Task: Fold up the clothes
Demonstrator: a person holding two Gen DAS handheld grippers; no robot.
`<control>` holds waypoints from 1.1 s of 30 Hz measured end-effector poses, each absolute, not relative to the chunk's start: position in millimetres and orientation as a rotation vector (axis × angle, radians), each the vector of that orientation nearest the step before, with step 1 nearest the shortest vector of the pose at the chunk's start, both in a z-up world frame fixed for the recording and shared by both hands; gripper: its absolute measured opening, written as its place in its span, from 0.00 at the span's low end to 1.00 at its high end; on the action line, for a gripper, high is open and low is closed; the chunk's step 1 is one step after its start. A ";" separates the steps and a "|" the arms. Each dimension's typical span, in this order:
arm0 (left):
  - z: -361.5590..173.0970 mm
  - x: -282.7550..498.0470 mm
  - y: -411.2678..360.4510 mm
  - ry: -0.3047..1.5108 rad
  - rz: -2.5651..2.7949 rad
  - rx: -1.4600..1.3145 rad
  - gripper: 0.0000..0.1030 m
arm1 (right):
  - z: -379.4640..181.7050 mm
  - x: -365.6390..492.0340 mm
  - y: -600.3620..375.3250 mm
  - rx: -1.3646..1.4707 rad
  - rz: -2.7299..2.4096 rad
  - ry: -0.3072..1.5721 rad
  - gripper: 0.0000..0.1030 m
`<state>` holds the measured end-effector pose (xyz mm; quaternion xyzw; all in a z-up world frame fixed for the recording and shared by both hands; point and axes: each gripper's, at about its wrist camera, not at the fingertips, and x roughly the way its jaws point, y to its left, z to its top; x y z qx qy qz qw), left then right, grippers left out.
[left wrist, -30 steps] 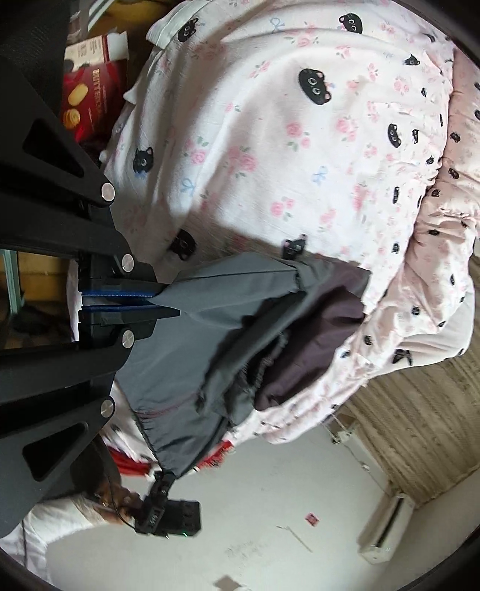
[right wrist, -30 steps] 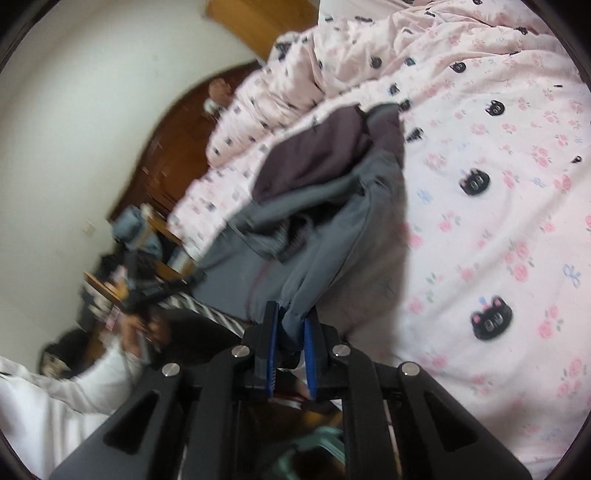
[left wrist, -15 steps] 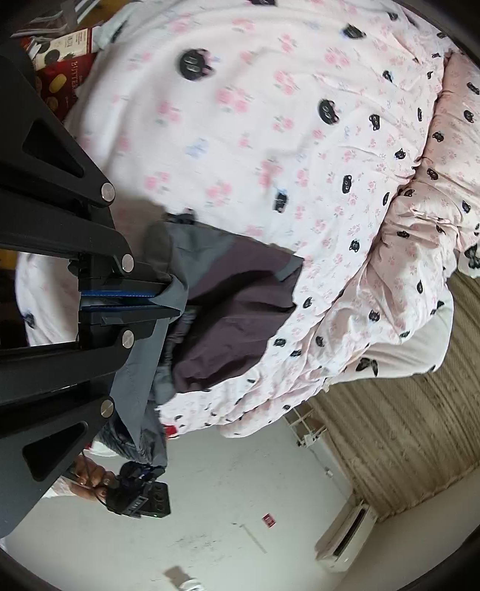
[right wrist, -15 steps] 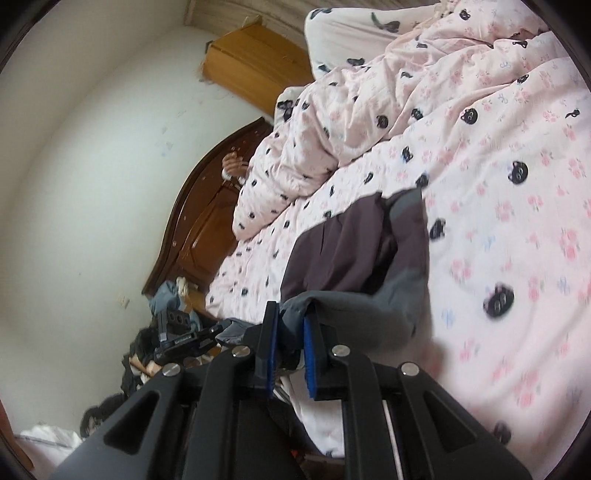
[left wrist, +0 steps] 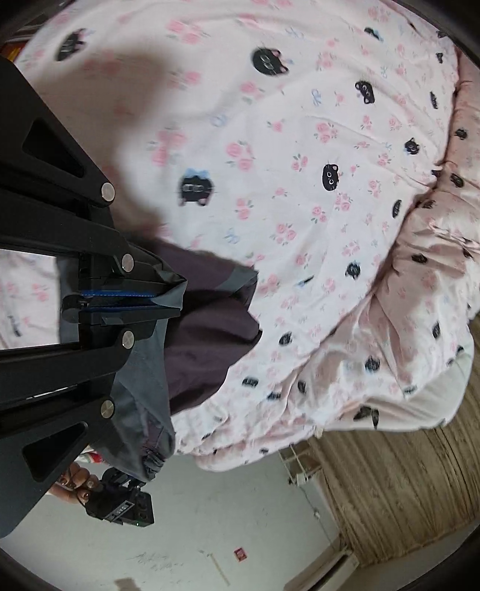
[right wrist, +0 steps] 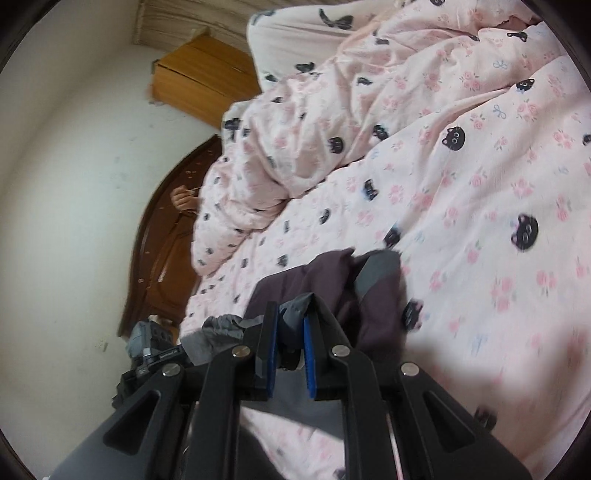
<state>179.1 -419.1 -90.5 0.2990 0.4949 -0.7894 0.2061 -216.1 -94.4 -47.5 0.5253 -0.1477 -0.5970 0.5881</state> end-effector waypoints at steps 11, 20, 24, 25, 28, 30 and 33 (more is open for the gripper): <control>-135.0 147.7 -469.4 1.515 -2.052 0.880 0.04 | -91.5 -262.3 -172.2 1.354 -1.460 -0.200 0.12; -159.9 174.0 -488.7 1.850 -1.938 0.749 0.26 | -117.2 -271.0 -196.2 1.409 -1.465 -0.116 0.12; -145.8 200.0 -493.6 1.799 -1.906 0.608 0.61 | -116.8 -271.0 -194.5 1.409 -1.469 -0.099 0.12; -140.2 204.5 -494.5 1.778 -1.919 0.586 0.61 | -116.7 -271.0 -194.1 1.409 -1.470 -0.094 0.12; -120.5 211.5 -493.8 1.679 -1.958 0.575 0.61 | -116.4 -270.8 -193.6 1.411 -1.473 -0.085 0.12; -99.9 203.3 -483.6 1.530 -2.033 0.616 0.61 | -115.1 -270.2 -194.3 1.411 -1.477 -0.081 0.12; -74.2 178.4 -461.6 1.325 -2.169 0.682 0.61 | -111.9 -268.9 -196.5 1.410 -1.490 -0.069 0.12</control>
